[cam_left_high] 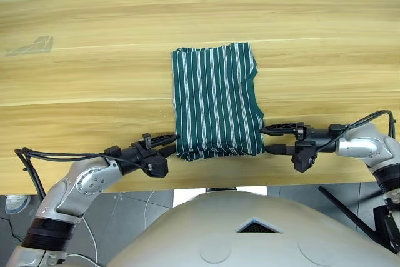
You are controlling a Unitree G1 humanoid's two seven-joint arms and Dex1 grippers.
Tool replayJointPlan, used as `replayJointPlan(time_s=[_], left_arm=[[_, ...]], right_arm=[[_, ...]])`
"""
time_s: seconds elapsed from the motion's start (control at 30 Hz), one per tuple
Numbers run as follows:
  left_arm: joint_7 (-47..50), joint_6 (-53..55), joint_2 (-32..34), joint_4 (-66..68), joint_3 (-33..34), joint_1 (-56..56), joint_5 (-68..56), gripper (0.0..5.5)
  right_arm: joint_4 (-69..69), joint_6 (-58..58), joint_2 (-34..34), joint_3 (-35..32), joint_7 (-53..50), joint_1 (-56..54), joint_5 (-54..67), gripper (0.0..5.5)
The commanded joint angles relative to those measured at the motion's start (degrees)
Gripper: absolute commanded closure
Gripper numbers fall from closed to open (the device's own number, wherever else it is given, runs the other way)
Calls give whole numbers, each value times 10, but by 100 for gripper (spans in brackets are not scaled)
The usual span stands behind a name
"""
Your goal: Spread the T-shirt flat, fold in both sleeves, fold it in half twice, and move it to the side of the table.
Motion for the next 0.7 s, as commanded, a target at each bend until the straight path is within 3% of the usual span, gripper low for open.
replayJointPlan(time_s=[0.03,0.43,0.6,0.7], left_arm=[[-29,14,21,-7,-16,12,4,412],[-55,34,32,-15,-35,7,-26,412],[-60,35,38,-12,-37,3,-32,493],[-65,36,43,-4,-34,4,-39,536]], right_arm=[[1,27,-10,33,21,-3,-6,212],[-11,59,-20,63,27,-8,30,432],[-14,72,-18,71,35,-9,47,528],[-16,91,-21,76,48,-9,70,550]])
